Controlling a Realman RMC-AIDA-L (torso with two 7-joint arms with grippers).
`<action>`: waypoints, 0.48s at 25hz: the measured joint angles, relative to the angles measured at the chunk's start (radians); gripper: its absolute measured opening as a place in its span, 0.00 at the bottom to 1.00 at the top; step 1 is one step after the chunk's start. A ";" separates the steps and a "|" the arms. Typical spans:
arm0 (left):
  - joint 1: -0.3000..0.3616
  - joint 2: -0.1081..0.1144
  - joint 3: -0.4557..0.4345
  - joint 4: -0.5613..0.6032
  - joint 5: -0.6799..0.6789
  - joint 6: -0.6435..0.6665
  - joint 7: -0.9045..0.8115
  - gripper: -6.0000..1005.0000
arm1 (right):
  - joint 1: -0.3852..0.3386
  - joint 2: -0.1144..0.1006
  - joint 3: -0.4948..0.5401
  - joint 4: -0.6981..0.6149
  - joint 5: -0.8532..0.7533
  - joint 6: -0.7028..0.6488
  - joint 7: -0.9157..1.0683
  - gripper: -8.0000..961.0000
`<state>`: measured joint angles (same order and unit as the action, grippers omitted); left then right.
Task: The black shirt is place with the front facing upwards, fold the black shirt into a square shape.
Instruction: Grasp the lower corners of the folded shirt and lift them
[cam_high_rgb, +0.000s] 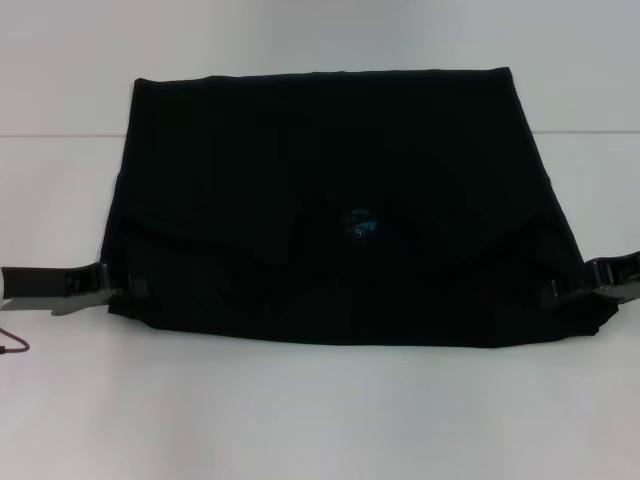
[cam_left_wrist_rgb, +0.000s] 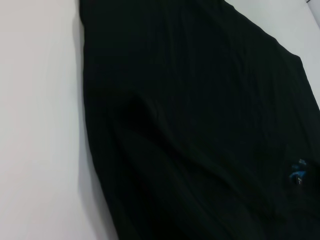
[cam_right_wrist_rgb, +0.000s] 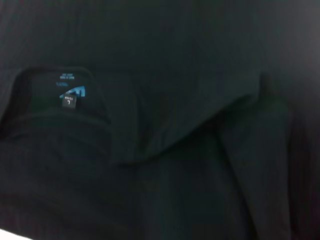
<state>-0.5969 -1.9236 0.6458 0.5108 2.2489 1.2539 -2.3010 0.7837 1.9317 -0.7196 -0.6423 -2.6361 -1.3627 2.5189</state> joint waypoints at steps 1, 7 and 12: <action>0.000 0.000 0.000 0.000 0.000 0.000 0.000 0.05 | -0.002 0.000 0.000 -0.003 0.000 0.002 0.000 0.80; 0.001 0.000 0.000 0.000 -0.001 -0.001 0.002 0.05 | -0.002 -0.001 -0.035 -0.003 -0.002 0.007 0.003 0.69; 0.001 0.001 -0.006 0.000 -0.003 0.003 0.009 0.05 | -0.001 -0.001 -0.044 -0.003 -0.002 0.011 0.007 0.46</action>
<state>-0.5964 -1.9228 0.6398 0.5108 2.2460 1.2566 -2.2923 0.7828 1.9308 -0.7634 -0.6452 -2.6385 -1.3519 2.5255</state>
